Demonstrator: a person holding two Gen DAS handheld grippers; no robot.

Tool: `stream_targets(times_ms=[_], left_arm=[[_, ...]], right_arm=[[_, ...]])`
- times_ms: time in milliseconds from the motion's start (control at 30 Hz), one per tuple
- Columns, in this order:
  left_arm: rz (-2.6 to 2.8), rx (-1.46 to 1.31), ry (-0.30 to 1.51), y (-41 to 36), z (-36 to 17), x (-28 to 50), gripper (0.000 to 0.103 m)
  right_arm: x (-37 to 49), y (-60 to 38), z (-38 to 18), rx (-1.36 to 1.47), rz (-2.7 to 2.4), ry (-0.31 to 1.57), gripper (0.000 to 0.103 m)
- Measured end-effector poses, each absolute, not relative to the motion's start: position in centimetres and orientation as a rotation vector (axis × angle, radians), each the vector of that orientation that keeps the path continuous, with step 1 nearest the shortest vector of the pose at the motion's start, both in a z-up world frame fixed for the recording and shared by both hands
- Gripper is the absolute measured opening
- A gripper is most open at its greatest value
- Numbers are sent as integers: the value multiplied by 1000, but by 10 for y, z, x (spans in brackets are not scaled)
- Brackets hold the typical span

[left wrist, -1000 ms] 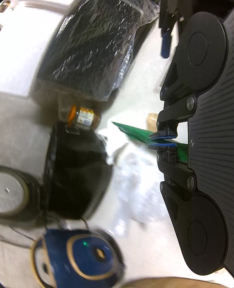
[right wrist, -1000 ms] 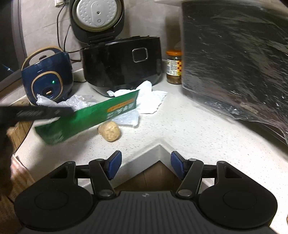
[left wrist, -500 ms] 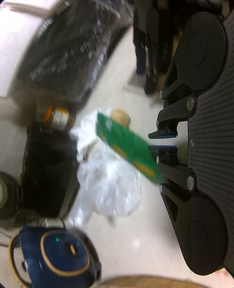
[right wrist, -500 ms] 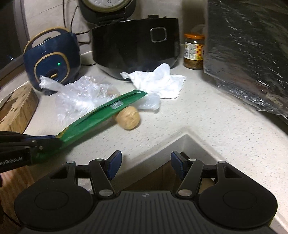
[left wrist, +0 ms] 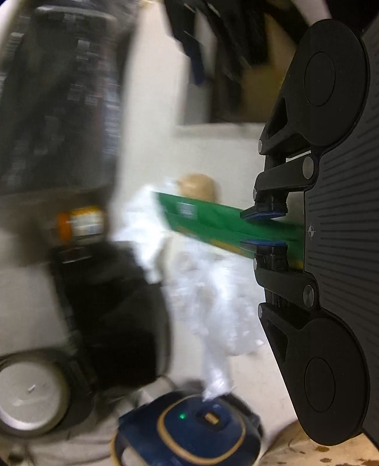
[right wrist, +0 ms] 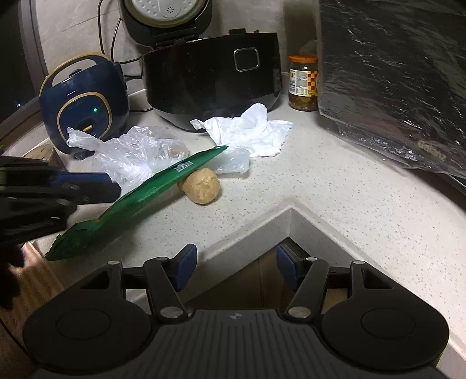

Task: Collect trash
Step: 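Grasp the green snack wrapper with the left tool and lift it, then grasp the ginger root with the right tool while the left tool holds the wrapper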

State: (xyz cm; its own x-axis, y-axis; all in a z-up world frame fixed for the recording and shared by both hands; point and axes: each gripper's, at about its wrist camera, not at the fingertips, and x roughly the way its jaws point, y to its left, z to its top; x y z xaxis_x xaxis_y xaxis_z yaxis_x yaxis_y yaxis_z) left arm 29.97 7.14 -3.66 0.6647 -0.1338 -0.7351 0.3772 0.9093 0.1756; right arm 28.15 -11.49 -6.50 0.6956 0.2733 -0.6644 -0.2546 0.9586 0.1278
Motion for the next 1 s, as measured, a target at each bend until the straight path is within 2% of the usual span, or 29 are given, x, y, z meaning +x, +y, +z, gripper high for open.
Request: stream_targets(times_ms=[33,200,267,467,533,633,933,967,1000], left_arm=[[-299,327,824,74,-43,305,22],[-333,274,896,79,-54,316,52],[-344,262,898,78,-56,316,57],[-394,169,838,91,-38,309,55],[-345,226,824,93,-39,310,54],[-309,282,872,93,-51,319,53],[-309,146,922,103,-64,345,55],[-307,144,920,103,-65,346,53],[-301,142,912,103,-64,344,40]], right_arm=[[280,-117,-65,32,291,745,61],[276,-126,-66,53,281,745,61],[275,-128,-66,64,274,749,61],[273,-126,-68,68,279,755,61],[273,-124,-68,63,282,756,61],[274,-122,-70,65,286,767,61],[271,-124,-70,42,271,764,61],[272,-124,-70,40,266,760,61],[272,-125,-69,39,264,753,61]])
